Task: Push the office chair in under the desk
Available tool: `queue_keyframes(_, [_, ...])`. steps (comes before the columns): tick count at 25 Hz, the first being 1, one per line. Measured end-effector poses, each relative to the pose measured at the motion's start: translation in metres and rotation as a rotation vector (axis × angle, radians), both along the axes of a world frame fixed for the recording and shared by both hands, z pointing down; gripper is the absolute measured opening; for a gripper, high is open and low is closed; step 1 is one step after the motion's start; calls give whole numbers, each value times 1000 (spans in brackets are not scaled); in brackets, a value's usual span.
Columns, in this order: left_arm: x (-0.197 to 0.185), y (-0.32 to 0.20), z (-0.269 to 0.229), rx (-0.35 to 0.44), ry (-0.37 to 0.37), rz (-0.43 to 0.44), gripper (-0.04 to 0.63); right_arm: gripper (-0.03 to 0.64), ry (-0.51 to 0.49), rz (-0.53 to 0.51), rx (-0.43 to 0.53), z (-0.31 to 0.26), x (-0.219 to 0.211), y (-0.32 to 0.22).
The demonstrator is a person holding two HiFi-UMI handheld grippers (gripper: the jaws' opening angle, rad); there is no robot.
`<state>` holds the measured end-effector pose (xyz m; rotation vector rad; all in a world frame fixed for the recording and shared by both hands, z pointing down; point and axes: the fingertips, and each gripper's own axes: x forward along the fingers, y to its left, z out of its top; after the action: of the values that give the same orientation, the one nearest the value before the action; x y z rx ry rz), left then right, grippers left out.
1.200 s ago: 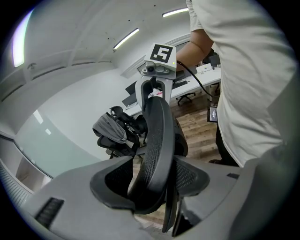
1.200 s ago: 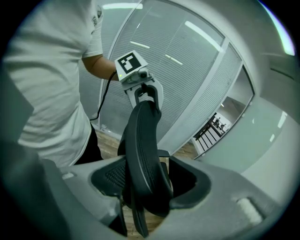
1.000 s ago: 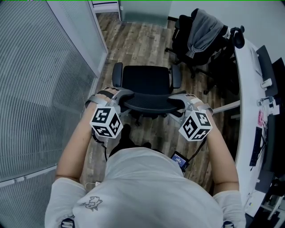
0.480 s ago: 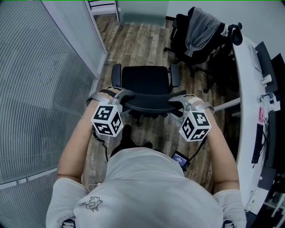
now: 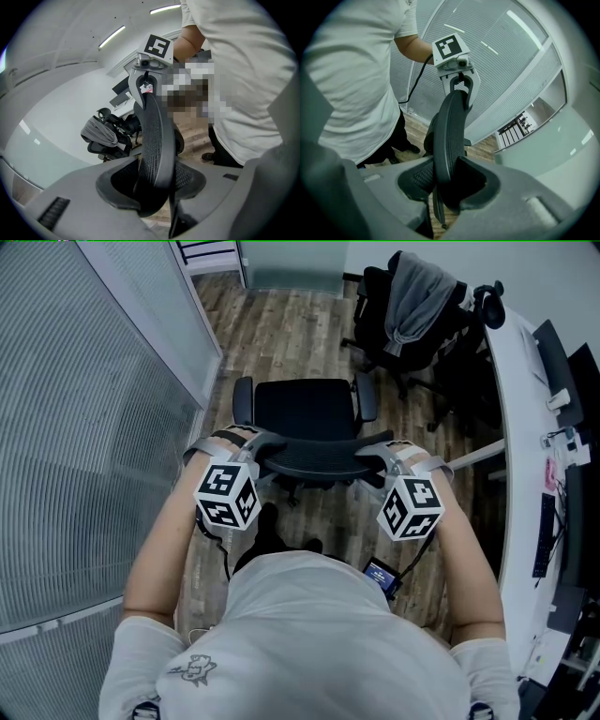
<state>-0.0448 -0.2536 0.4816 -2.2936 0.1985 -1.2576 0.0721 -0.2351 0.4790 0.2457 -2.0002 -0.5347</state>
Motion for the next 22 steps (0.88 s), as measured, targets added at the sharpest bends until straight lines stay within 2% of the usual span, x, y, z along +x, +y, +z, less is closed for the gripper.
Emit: queue_keyframes(22, [44, 49, 2, -26, -15, 120, 166, 126, 26, 93, -17, 2, 41, 49])
